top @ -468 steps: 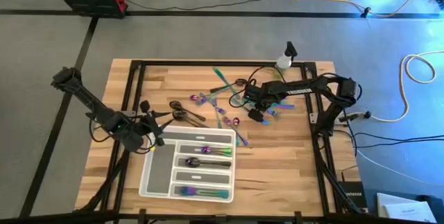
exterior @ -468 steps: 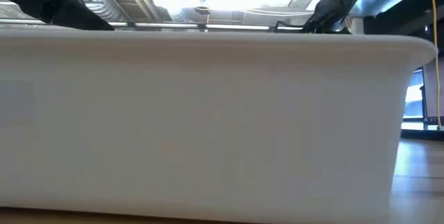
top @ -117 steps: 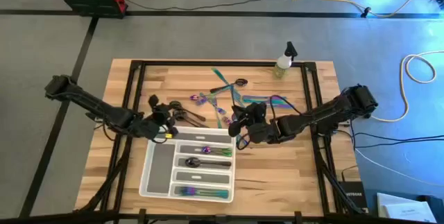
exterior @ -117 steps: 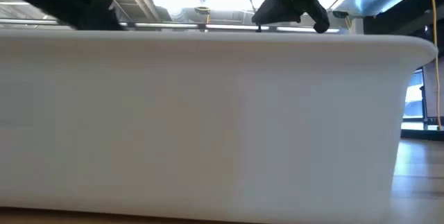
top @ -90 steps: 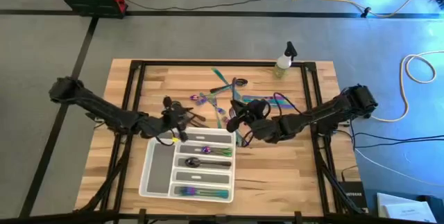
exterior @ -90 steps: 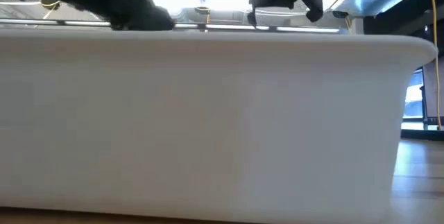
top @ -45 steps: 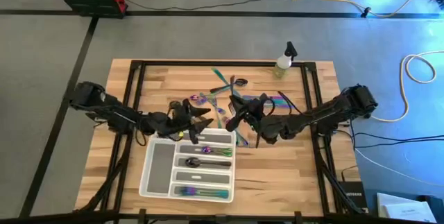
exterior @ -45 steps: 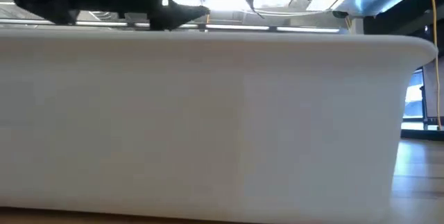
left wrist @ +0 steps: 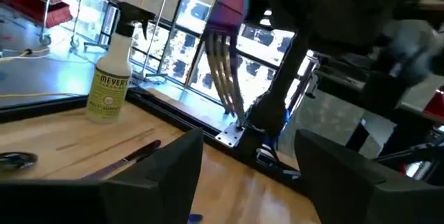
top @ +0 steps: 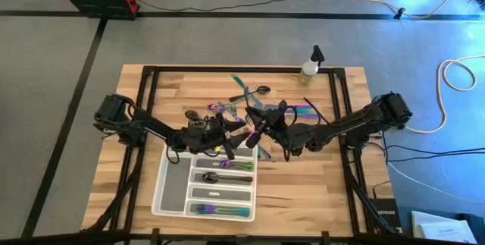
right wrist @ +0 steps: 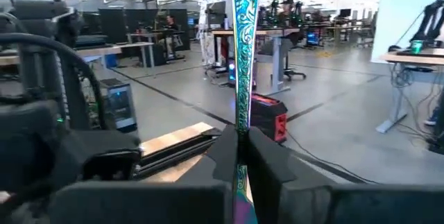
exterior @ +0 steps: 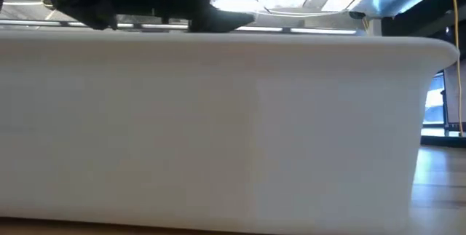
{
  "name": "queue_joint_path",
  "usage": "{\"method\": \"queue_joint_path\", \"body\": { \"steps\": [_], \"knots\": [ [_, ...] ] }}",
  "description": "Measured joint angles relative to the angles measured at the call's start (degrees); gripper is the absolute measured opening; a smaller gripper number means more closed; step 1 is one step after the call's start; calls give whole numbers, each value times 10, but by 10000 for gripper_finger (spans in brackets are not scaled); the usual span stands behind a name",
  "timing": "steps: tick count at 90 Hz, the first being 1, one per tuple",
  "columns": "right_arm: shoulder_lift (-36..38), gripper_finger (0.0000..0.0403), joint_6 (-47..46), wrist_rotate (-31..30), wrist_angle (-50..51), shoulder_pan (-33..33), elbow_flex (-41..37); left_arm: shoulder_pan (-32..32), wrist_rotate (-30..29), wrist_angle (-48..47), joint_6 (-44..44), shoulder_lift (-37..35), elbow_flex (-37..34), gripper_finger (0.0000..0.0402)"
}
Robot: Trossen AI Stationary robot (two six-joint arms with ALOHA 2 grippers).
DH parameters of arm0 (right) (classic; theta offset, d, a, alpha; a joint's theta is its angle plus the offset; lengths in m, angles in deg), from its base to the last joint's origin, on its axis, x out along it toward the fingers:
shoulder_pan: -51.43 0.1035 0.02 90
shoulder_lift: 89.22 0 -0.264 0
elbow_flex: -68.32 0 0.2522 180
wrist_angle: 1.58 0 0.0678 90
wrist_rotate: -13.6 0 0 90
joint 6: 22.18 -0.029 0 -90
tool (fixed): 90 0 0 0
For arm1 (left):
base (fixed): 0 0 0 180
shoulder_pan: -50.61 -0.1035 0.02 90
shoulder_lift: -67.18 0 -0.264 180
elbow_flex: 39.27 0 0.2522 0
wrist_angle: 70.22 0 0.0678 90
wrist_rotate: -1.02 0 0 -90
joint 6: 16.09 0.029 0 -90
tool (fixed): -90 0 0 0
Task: Sort silverware
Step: Put the blue fork into the white silverware tray
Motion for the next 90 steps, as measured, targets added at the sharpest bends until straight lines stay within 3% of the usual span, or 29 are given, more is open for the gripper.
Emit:
{"method": "queue_joint_path", "body": {
  "steps": [31, 61, 90],
  "knots": [
    [0, 3, -29, 23, 2, 1, 0, 0, -19, -5, 12, 8, 8, 215],
    [0, 3, -28, 22, 35, 1, 0, 0, -44, -34, 100, 8, 8, 215],
    [-34, 3, -72, 28, 45, 2, 0, 0, -36, -17, 97, 8, 8, 215]
  ]
}}
